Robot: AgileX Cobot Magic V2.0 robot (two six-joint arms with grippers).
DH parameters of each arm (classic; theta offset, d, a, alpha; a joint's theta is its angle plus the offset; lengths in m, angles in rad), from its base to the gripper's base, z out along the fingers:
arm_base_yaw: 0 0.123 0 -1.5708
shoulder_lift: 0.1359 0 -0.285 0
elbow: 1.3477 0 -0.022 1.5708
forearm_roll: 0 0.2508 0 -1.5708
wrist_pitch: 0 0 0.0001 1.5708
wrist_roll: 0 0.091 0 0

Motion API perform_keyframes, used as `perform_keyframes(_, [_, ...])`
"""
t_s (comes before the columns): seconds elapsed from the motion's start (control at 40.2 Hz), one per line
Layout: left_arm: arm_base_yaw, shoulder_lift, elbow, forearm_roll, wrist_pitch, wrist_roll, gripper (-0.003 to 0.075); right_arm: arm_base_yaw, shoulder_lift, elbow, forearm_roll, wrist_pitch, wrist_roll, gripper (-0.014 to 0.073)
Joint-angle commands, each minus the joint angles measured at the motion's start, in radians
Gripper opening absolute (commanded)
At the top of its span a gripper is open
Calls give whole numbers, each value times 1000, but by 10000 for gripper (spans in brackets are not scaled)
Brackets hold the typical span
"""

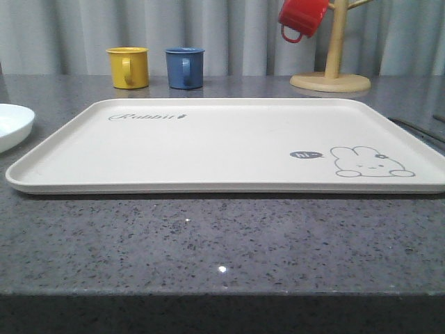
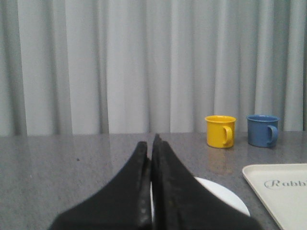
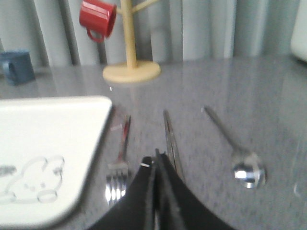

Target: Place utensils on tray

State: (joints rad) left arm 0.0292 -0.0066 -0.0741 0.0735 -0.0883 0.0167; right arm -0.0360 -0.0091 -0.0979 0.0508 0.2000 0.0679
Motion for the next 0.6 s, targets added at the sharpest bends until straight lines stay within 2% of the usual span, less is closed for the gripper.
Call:
perform_keyframes(0.0, [2,21,-144,88,-2,-6,-18,-7,15,-182,-6,3,-12,-68])
perform_keyframes(0.075, [2,81,-224,103,63,-6,-18,-7,79,-295,-6,77,-12,-68])
perform_keyframes(0.224, [2,258,-352,103,189,-6,-18,-7,266,-451,-6,124,-12,-67])
perform_keyframes(0.373, [2,393,-396,103,182,-6,-18,-7,415,-513,-6,131,-12,-67])
perform_keyframes(0.498, [2,406,-396,103,165,-6,-15,-7,438,-513,-6,136,-12,-67])
perform_keyframes(0.572, [2,406,-396,103,165,-6,37,-7,438,-513,-6,145,-12,-46])
